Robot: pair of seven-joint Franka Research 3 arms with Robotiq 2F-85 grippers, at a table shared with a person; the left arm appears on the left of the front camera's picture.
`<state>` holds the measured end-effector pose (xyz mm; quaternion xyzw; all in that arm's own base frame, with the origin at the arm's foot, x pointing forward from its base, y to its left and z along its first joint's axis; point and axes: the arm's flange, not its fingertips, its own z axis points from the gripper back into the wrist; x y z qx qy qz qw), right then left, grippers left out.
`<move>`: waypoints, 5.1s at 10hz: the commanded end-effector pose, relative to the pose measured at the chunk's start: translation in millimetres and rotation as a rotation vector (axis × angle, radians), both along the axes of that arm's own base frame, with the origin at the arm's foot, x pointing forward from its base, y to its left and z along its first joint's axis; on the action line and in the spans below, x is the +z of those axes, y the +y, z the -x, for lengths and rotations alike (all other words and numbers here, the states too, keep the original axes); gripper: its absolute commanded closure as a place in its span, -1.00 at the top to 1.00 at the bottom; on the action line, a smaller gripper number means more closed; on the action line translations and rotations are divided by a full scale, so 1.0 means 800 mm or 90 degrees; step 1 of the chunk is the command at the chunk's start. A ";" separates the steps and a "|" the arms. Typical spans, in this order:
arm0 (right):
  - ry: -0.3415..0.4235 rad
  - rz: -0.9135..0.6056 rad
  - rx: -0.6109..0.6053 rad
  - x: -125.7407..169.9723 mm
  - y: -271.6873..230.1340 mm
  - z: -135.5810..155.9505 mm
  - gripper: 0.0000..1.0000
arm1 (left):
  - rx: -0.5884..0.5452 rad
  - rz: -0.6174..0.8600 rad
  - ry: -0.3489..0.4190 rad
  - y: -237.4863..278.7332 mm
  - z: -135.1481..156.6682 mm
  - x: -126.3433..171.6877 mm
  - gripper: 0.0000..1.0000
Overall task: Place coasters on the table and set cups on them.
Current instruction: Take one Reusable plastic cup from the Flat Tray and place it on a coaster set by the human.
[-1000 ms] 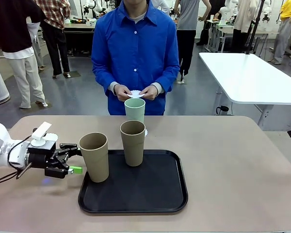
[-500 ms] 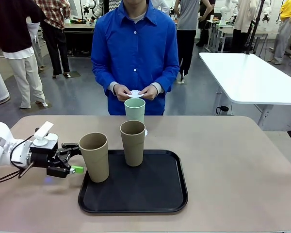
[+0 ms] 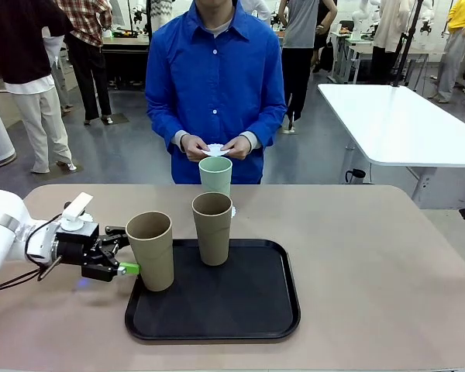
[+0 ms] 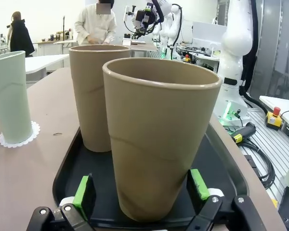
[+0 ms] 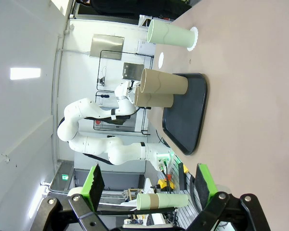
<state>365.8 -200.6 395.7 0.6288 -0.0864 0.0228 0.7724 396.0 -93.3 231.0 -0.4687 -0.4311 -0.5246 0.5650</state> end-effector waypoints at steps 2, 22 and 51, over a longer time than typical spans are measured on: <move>-0.002 -0.006 0.002 0.000 0.002 0.000 1.00 | -0.002 -0.007 -0.021 -0.018 -0.002 -0.008 1.00; -0.002 -0.006 0.002 0.000 0.002 0.000 1.00 | -0.071 0.011 -0.049 -0.069 -0.006 -0.023 1.00; -0.002 -0.006 0.002 0.000 0.002 0.000 1.00 | 0.069 0.054 -0.072 0.180 -0.066 0.238 0.66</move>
